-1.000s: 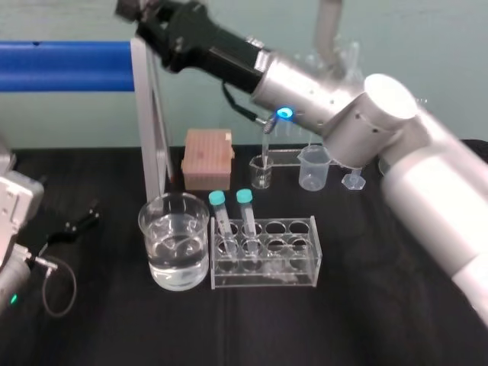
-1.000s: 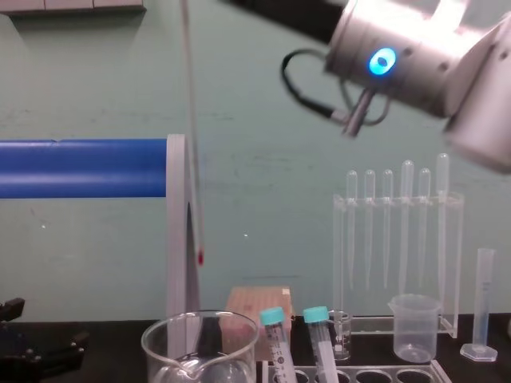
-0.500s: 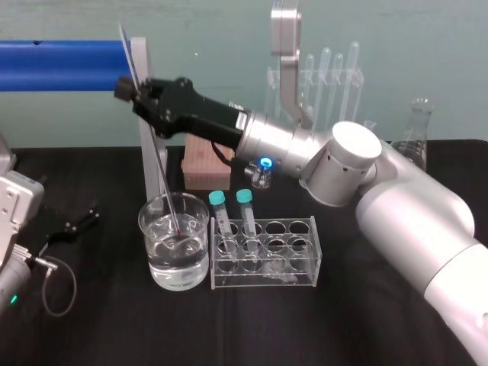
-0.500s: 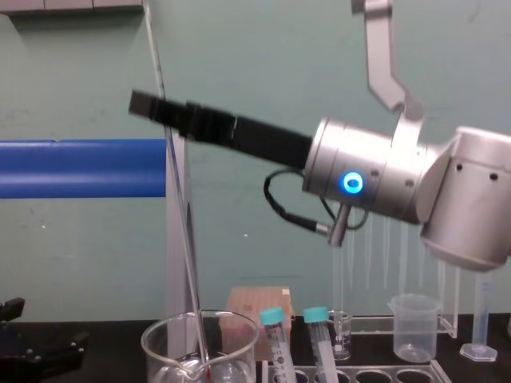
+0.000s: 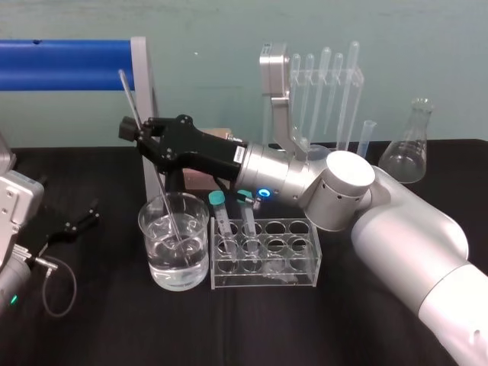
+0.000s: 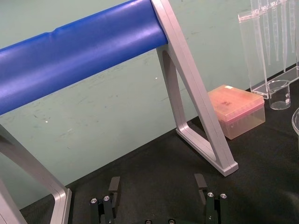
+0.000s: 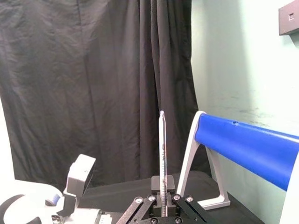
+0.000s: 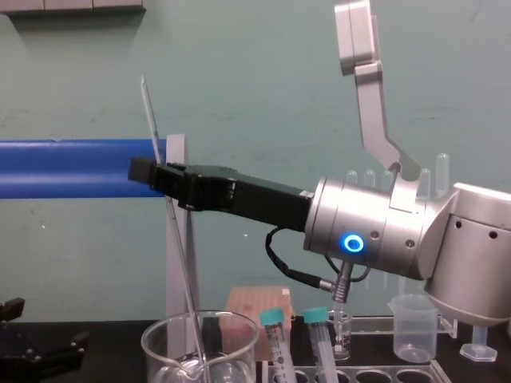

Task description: Hold the thermometer with one hand and immerse one end into the beaker, then reinsert it into the test tube rack.

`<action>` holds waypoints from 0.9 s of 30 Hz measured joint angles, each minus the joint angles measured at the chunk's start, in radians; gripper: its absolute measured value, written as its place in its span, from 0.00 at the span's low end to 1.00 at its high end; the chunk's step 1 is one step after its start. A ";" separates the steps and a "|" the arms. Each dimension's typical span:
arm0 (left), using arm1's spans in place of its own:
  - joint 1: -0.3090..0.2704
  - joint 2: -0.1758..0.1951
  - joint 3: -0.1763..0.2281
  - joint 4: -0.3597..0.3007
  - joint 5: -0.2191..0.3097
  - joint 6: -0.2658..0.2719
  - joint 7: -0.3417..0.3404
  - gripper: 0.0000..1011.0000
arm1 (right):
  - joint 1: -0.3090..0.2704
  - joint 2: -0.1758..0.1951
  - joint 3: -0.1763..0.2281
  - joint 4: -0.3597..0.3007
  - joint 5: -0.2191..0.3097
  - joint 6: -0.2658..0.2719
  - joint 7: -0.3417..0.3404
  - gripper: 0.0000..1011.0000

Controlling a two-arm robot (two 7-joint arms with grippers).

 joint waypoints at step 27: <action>0.000 0.000 0.000 0.000 0.000 0.000 0.000 1.00 | -0.030 -0.002 0.026 -0.022 -0.039 0.010 -0.013 0.05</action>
